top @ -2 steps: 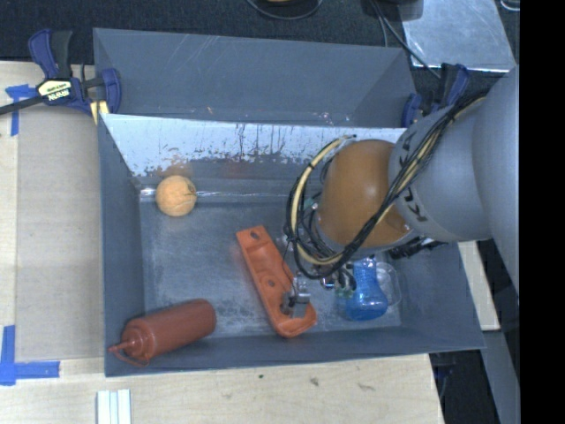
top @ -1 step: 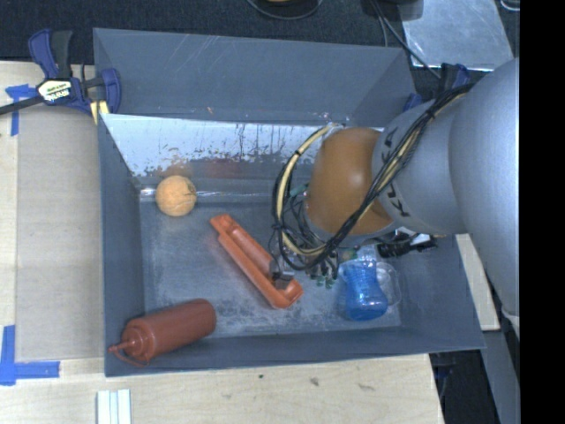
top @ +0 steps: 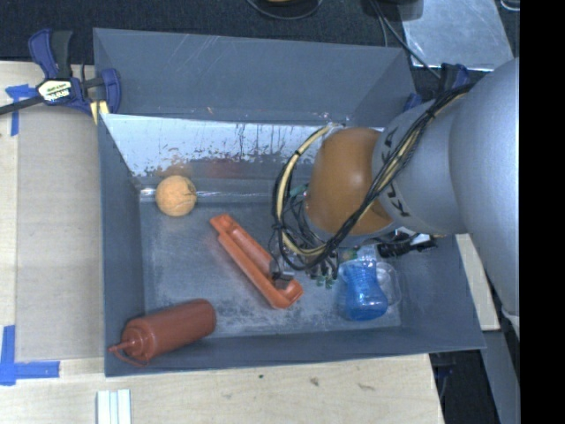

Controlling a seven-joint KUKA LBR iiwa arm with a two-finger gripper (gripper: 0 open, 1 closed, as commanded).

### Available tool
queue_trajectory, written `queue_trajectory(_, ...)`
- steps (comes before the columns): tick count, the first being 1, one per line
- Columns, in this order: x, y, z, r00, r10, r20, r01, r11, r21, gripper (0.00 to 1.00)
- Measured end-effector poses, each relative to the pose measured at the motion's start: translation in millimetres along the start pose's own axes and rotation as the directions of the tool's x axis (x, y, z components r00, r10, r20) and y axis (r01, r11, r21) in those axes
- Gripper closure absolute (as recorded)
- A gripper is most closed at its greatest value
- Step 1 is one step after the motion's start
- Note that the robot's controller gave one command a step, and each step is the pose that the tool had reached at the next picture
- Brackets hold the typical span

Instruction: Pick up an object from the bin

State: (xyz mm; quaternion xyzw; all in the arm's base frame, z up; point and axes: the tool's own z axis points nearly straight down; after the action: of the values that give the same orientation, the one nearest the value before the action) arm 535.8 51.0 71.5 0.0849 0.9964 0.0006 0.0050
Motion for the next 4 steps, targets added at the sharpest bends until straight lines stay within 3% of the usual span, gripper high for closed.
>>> queue_trajectory(1, -4.4, 1, -16, 1.000, -0.003, 0.006, 0.003, 1.000, -0.001, 1.00)
queue_trajectory(2, -11.8, -12, -23, 1.000, -0.019, 0.007, 0.019, 1.000, 0.000, 1.00)
queue_trajectory(3, -18.2, 27, -37, 0.999, -0.041, 0.011, 0.041, 0.999, -0.003, 1.00)
queue_trajectory(4, -39.2, 44, -111, 0.998, -0.067, 0.019, 0.067, 0.998, -0.003, 1.00)
